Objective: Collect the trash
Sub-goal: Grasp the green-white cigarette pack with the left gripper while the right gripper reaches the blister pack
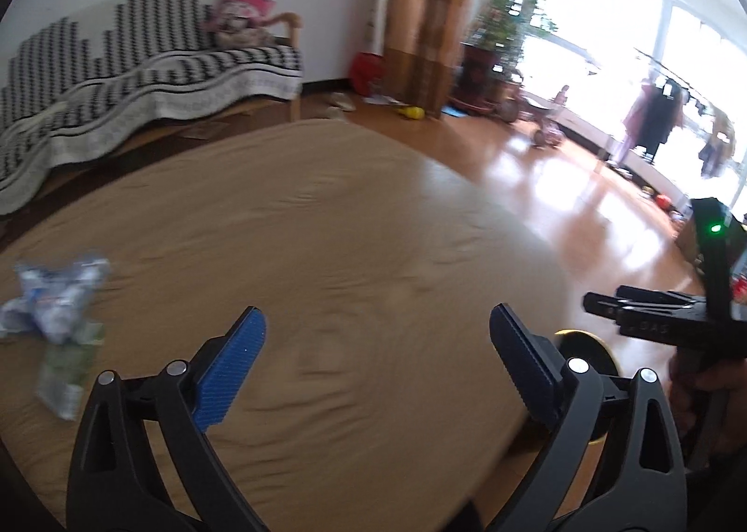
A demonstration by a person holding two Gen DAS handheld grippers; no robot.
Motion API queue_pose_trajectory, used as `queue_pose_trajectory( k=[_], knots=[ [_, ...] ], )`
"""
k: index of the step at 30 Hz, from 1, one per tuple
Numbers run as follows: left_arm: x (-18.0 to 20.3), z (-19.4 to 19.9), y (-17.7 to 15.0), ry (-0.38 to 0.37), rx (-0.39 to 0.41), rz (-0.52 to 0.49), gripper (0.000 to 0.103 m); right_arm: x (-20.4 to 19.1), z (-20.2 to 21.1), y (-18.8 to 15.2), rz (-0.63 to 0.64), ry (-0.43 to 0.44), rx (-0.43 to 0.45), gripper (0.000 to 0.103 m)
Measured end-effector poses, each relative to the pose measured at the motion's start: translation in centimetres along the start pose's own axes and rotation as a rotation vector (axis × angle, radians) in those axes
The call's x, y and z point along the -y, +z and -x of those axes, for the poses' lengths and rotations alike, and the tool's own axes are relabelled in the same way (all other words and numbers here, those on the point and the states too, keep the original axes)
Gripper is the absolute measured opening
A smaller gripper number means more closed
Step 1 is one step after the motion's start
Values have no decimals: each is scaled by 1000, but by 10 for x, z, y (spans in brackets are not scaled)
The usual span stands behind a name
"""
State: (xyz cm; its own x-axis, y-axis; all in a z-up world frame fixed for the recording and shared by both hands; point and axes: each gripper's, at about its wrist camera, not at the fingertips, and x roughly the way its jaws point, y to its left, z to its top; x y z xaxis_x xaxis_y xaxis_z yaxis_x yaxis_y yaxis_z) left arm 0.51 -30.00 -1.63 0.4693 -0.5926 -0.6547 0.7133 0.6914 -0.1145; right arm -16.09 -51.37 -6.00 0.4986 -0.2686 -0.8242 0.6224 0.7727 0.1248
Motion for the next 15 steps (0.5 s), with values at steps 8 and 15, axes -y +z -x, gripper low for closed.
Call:
queue_pose_trajectory(
  k=[8,15],
  knots=[
    [-137,40,-22,193,23,130,94,-158,-14,17,161,155,-3,73],
    [-200,44,-35,260,-17,153,94,-264,-30,15,256,244,-41,73]
  ],
)
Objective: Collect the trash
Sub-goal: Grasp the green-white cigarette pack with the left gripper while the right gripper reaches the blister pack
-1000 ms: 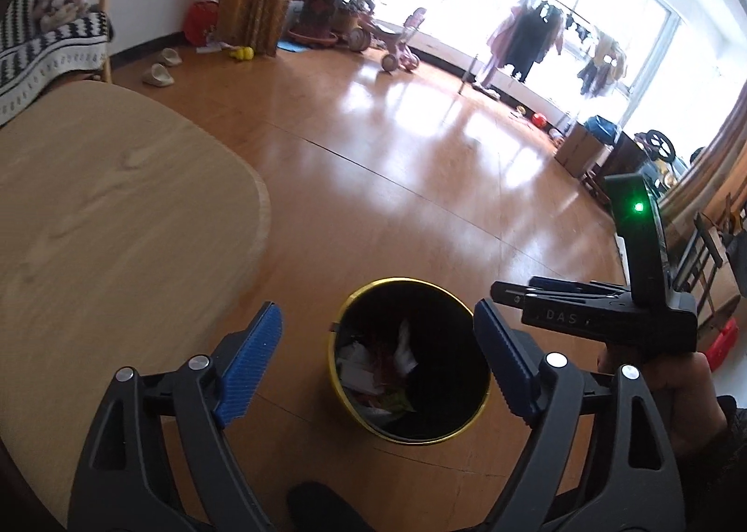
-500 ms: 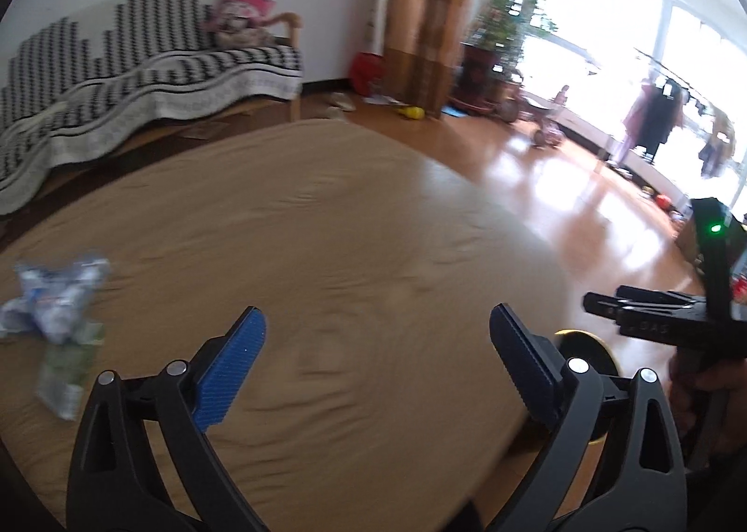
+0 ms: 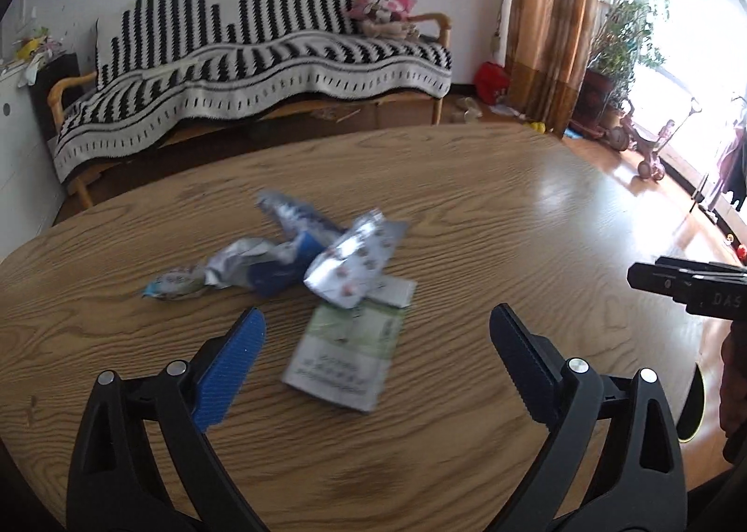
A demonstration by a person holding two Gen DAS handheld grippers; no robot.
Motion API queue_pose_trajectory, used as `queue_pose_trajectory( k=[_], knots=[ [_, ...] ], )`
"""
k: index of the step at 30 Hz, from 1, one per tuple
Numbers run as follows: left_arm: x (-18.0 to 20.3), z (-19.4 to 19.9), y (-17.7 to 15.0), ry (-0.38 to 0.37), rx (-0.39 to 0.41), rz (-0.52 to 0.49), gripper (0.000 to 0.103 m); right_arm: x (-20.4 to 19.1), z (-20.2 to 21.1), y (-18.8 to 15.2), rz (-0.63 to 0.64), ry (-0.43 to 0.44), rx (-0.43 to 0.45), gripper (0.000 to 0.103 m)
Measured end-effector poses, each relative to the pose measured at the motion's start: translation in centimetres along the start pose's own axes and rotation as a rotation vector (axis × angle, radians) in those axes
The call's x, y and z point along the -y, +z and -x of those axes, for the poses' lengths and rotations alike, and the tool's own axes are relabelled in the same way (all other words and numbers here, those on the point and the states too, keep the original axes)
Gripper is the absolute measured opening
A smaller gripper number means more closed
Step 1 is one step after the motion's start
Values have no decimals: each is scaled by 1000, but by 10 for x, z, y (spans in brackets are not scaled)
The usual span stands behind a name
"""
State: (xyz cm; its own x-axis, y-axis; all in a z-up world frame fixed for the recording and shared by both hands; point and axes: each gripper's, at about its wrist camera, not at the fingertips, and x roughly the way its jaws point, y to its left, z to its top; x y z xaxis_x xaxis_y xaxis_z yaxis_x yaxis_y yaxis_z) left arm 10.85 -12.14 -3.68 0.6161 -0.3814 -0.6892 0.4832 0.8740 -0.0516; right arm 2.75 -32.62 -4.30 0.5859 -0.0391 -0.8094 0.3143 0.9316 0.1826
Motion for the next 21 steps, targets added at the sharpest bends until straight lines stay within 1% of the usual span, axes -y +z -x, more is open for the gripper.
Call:
queue_pose_trajectory(
  k=[3,5,9,16,17,18,19,20,21],
  knots=[
    [-13,-11,-8,-13,-37,20,94,-22,-12,5,6,34,-11,73],
    [-14,-22,-9,-4,-67,7,94,-38,-22,11,3,64,-23,73],
    [-20,-40,-13,4,-117,-5,94,-55,-33,16,-34,126,-46,73],
    [-16,-50,-14,-5,-151,-25,93,-89,-62,40,-88,240,-121,73],
    [-16,-51,-15,-7,-157,-19,91,-91,-67,42,-100,248,-129,73],
    [-15,-52,-15,-15,-165,-8,84,-93,-71,45,-109,254,-139,73],
    [-14,-54,-16,-24,-178,0,79,-96,-76,48,-114,264,-148,73],
    [-12,-54,-16,-12,-178,-8,73,-98,-79,52,-124,272,-152,73],
    [-10,-54,-17,-3,-176,-23,60,-98,-83,54,-136,277,-158,73]
  ],
)
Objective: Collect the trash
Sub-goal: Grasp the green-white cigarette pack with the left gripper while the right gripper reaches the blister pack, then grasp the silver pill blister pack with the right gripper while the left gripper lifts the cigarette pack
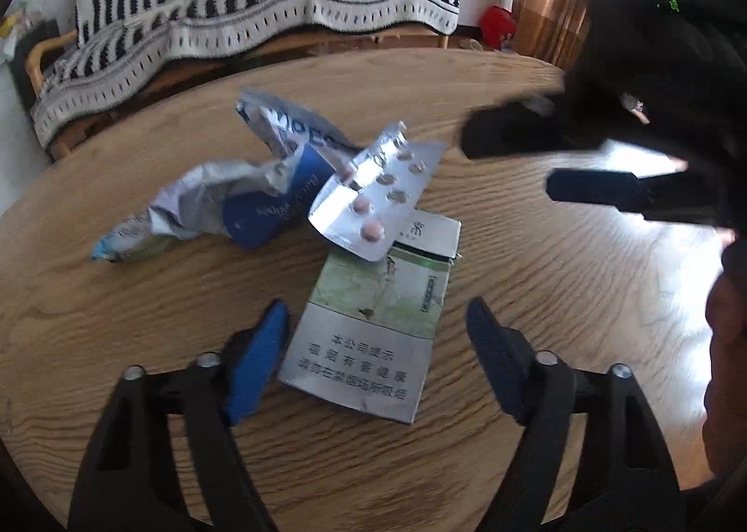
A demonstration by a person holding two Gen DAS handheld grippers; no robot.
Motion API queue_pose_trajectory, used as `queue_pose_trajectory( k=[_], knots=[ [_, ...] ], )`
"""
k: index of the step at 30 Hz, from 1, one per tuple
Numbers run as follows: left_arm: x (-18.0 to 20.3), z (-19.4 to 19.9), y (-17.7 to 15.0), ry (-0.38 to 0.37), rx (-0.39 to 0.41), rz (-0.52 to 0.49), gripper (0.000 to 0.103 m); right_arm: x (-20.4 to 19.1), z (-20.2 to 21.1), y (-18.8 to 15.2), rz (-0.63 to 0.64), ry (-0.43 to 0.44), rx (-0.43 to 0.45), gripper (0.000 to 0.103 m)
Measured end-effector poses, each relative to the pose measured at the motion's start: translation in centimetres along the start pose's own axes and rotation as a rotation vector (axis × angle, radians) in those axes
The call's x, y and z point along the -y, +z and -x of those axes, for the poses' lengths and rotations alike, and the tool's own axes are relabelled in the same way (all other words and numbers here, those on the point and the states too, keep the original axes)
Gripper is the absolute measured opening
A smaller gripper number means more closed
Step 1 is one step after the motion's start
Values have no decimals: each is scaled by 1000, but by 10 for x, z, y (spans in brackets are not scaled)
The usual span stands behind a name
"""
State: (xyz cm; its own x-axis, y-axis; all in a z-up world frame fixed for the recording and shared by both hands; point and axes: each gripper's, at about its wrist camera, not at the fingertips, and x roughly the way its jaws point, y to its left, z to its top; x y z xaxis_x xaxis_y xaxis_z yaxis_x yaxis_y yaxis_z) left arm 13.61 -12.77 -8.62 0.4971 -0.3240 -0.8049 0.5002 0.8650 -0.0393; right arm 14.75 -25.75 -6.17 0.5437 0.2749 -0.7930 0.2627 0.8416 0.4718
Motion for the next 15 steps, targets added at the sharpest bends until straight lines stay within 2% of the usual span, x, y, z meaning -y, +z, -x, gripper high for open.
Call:
queue_pose_trajectory(
  k=[12,15],
  knots=[
    [-3,26,-16,-23,13,-23,57,5,-41,19,-198,170,-83,73],
    [-3,34,-23,-7,19,-42,57,-2,-48,19,-184,170,-89,71]
  ],
)
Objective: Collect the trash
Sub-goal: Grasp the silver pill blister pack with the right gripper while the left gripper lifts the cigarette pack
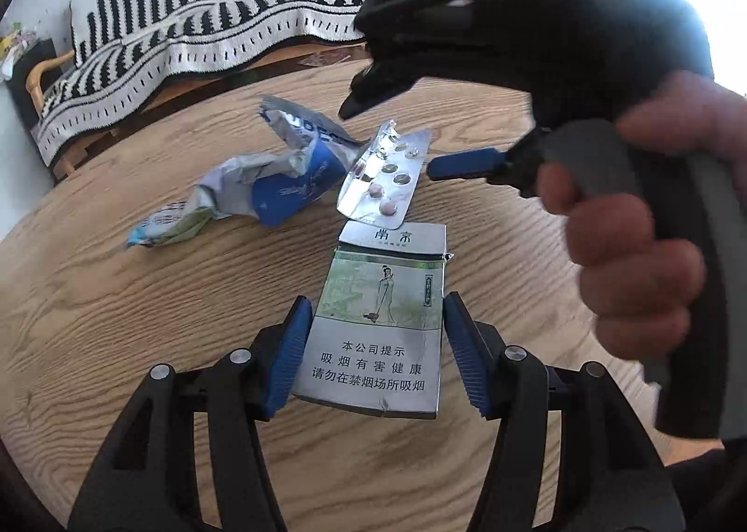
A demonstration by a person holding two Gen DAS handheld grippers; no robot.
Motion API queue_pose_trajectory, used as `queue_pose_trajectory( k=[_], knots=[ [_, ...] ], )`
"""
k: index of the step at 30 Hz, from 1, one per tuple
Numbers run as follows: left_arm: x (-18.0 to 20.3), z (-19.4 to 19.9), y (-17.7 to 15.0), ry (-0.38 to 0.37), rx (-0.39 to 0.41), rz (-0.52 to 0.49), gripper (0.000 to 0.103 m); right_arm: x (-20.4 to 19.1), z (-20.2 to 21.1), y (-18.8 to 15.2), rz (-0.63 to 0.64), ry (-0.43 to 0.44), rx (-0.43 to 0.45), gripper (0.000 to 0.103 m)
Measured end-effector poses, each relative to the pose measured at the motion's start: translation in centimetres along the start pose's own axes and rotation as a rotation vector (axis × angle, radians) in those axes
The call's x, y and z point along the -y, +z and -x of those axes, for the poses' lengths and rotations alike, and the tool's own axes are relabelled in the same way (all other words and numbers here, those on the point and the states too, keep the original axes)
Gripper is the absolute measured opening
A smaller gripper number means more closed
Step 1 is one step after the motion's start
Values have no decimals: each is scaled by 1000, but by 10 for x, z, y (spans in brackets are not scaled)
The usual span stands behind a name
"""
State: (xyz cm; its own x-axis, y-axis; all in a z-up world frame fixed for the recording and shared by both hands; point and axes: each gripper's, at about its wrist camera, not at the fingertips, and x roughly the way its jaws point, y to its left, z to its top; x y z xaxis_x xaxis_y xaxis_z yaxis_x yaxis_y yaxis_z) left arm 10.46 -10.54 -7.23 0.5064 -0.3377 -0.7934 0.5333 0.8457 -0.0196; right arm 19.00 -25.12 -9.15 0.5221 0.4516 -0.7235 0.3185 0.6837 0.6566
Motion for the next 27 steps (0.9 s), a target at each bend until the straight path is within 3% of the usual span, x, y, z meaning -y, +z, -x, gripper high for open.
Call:
queue_pose_trajectory(
  k=[2,4,7,17,22,27],
  knots=[
    [-4,4,-4,0,-4,7,57,-5,-4,0,21,-19,2,59],
    [-11,8,-7,-1,-1,22,57,-3,-7,-2,12,-11,-12,40],
    [-20,16,-9,6,12,41,57,-6,-4,-5,32,-14,5,34],
    [-43,49,-2,22,84,140,57,1,69,-26,117,-39,82,31],
    [-15,54,10,9,112,108,57,30,120,-45,140,-111,119,31],
    [39,61,24,-41,148,42,57,76,194,-65,145,-194,199,31]
  ],
)
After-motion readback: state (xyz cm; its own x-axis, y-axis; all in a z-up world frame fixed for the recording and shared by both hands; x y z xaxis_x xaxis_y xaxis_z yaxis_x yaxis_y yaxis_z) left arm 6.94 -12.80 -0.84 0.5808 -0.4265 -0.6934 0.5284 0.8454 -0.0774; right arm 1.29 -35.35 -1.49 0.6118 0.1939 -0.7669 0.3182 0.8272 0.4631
